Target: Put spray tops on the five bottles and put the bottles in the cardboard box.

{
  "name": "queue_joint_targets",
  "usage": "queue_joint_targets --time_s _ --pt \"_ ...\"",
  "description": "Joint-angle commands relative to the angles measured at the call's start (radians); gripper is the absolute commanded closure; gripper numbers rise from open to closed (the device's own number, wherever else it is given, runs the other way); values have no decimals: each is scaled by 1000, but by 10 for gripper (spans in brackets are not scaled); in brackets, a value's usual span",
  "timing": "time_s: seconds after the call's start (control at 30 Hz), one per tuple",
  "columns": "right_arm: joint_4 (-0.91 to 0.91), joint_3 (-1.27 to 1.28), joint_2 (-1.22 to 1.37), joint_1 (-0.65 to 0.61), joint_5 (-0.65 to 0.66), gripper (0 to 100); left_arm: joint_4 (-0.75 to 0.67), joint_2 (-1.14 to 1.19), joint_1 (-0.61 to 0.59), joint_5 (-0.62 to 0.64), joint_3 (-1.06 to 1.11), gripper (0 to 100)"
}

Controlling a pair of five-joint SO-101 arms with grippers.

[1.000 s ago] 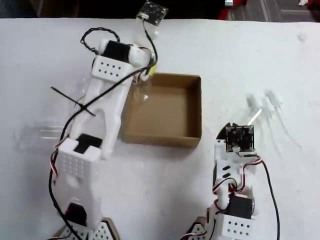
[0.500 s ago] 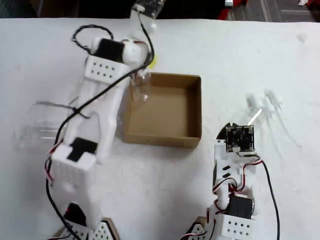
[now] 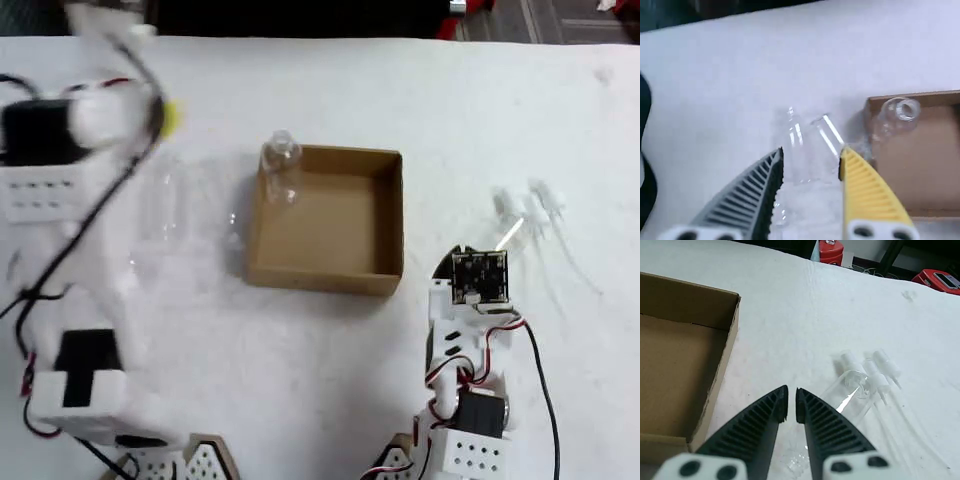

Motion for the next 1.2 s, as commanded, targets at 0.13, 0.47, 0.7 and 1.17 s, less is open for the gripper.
queue_joint_targets --time_s 0.13,0.47,0.7,1.17 --pt "-18 8 -2 -8 8 980 28 -54 -401 -253 244 823" --pt "-18 8 -2 -8 8 978 28 -54 -704 -632 459 823" --pt "-18 8 -2 -8 8 978 31 -56 -690 -890 516 823" --pt "-18 8 -2 -8 8 978 9 -509 -70 -1053 1016 819"
